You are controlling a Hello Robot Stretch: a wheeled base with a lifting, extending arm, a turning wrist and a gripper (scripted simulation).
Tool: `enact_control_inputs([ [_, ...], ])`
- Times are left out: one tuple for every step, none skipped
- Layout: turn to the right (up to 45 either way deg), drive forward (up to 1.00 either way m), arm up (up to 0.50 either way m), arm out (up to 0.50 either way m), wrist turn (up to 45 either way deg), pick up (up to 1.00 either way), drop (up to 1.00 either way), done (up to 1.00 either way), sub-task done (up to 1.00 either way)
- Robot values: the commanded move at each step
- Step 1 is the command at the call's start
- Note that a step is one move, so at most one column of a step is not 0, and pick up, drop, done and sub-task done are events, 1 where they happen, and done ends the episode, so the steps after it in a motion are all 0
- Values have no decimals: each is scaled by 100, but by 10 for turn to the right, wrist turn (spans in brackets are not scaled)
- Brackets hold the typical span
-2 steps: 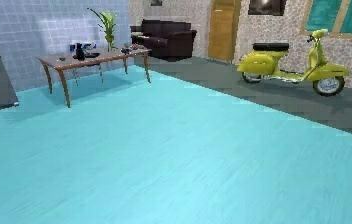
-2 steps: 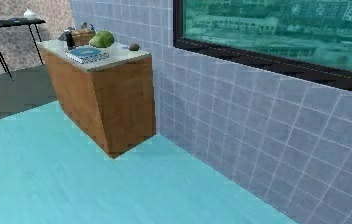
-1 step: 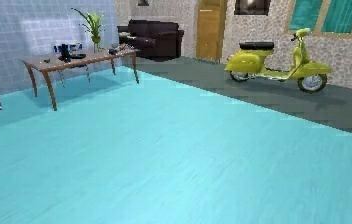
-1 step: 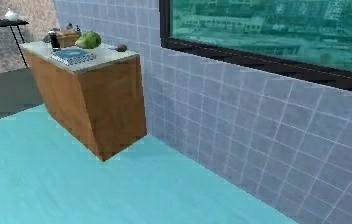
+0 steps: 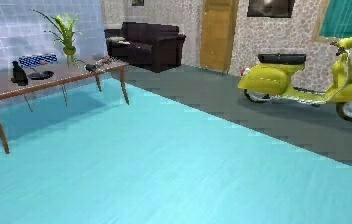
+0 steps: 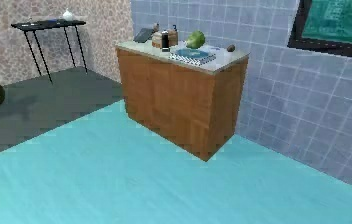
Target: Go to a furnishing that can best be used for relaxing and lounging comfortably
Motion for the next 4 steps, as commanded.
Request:
enact_control_inputs([
  [0,100,0,0,0,0,0,0,0],
  [0,100,0,0,0,0,0,0,0],
  [30,0,0,0,0,0,0,0,0],
  [0,70,0,0,0,0,0,0,0],
])
